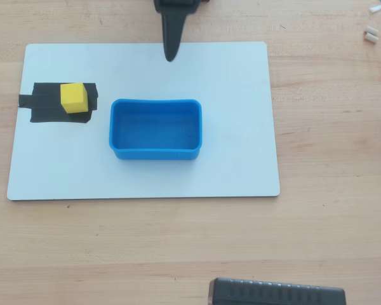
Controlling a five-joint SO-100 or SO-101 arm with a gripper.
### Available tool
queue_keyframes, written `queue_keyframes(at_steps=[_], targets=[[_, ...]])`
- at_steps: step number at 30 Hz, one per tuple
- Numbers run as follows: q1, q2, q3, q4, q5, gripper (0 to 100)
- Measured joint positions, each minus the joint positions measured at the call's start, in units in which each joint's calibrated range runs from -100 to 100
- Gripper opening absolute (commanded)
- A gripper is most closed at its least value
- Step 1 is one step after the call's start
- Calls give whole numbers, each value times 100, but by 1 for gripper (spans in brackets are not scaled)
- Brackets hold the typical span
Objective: Pick up yellow cube and drop it in the blue rectangular bin
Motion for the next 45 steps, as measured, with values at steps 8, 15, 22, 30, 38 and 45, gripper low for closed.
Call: queue_keyframes(at_steps=[8, 15, 22, 30, 38, 45], targets=[[342, 2352, -2836, 1034, 259, 0], [1176, 4412, -5090, 1705, 879, 0], [2041, 6267, -6543, 1740, 1578, 0], [2438, 7874, -7635, 1670, 1895, 0], [2573, 8469, -7665, 1254, 1973, 1], [2645, 8788, -7665, 963, 1973, 18]])
